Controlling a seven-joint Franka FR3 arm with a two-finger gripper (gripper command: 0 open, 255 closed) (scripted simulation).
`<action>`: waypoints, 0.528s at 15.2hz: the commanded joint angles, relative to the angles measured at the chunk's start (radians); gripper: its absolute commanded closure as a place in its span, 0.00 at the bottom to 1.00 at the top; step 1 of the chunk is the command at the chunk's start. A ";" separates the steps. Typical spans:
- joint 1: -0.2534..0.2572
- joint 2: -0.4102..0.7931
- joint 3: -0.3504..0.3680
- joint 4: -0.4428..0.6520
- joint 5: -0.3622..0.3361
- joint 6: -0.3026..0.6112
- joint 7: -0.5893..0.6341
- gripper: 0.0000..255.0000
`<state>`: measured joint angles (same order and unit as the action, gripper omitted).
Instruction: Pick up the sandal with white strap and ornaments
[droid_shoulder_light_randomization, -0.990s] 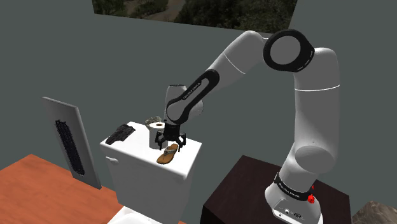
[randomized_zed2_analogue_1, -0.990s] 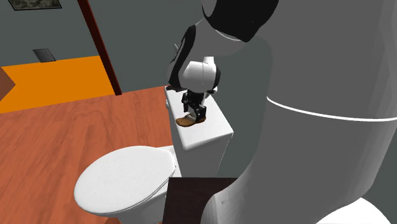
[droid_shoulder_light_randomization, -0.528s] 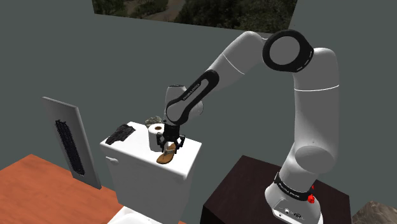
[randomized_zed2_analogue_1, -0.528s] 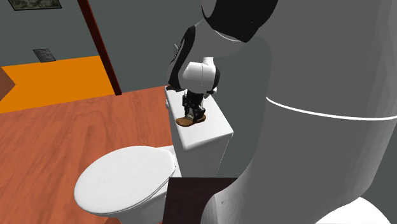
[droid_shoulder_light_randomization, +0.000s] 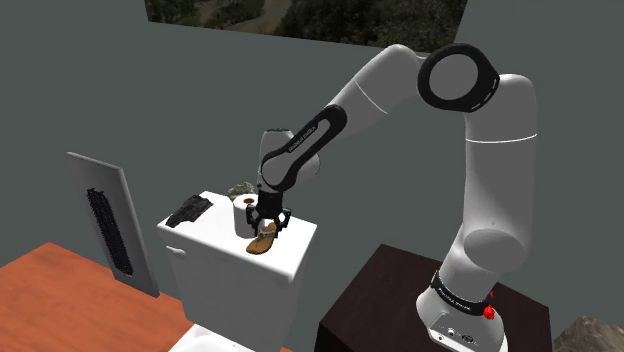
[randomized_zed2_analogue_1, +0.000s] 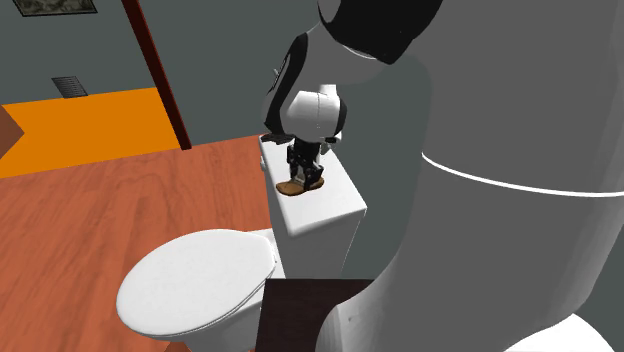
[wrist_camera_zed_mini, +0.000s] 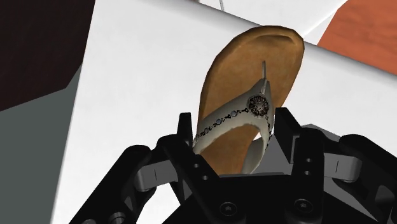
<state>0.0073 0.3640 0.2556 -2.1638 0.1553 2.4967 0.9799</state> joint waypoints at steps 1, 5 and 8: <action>-0.003 -0.024 0.002 -0.003 0.004 -0.020 0.000 1.00; -0.007 -0.066 0.006 0.001 0.010 -0.066 0.003 1.00; -0.010 -0.097 0.008 0.006 0.014 -0.101 0.005 1.00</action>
<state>-0.0030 0.2766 0.2626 -2.1590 0.1678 2.4059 0.9826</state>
